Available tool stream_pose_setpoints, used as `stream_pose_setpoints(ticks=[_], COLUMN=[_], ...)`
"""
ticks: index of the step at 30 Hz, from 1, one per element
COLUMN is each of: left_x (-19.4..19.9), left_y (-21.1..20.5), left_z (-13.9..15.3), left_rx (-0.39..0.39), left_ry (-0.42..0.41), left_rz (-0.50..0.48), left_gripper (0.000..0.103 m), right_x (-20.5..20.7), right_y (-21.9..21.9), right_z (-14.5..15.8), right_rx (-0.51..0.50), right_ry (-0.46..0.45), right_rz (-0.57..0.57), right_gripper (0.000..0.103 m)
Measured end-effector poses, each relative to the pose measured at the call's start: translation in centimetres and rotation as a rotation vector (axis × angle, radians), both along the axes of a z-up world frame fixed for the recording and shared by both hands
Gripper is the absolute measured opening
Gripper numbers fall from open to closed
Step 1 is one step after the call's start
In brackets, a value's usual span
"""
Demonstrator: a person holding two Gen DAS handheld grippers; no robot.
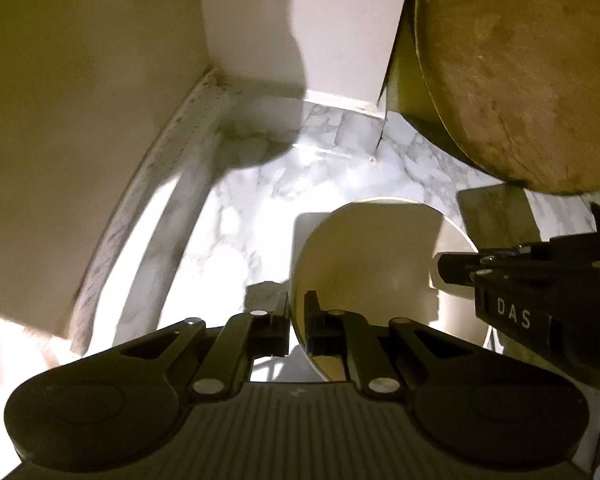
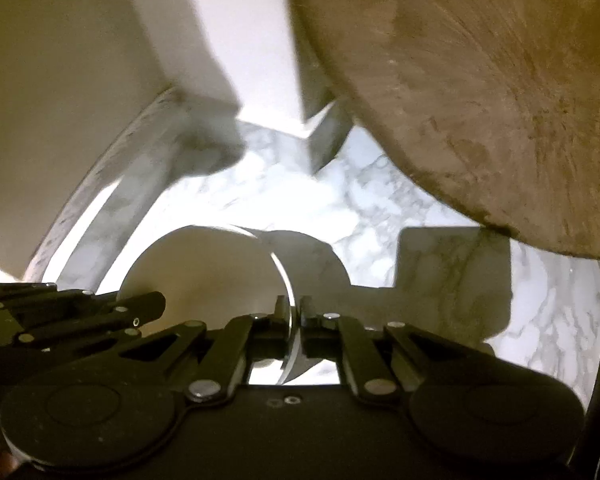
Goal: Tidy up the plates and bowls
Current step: 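Close both grippers on the cream bowl rim, then lift the cream bowl with both grippers and carry it over the steel pot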
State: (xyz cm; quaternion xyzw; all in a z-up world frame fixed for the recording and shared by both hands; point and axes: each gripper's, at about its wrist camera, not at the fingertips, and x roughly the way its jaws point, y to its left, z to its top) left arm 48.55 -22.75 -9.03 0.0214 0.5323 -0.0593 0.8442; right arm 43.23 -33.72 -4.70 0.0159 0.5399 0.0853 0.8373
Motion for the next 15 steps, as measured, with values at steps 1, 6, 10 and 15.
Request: stream_pose_setpoints(ticks=[1,6,10,15], left_x=[-0.8,-4.3,-7.2,-10.8], left_y=[0.4,3.0,5.2,7.4], left_z=[0.4,1.7,3.3,5.3], left_rx=[0.008,0.014,0.018,0.049], left_ry=[-0.003,-0.001,-0.01,-0.032], left_rz=[0.0,0.021,0.025,0.004], left_gripper=[0.006,0.006,0.006,0.006], right_x=[-0.6,-3.4,-6.2,-9.5], right_y=[0.4,3.0,5.2,7.8], right_z=[0.3,2.0,3.3,4.9], right_rx=[0.004,-0.001,-0.005,-0.006], right_ry=[0.005,0.007,0.0,0.003], right_rz=[0.007,0.062,0.116,0.167], right_gripper=[0.006,0.006,0.006,0.006])
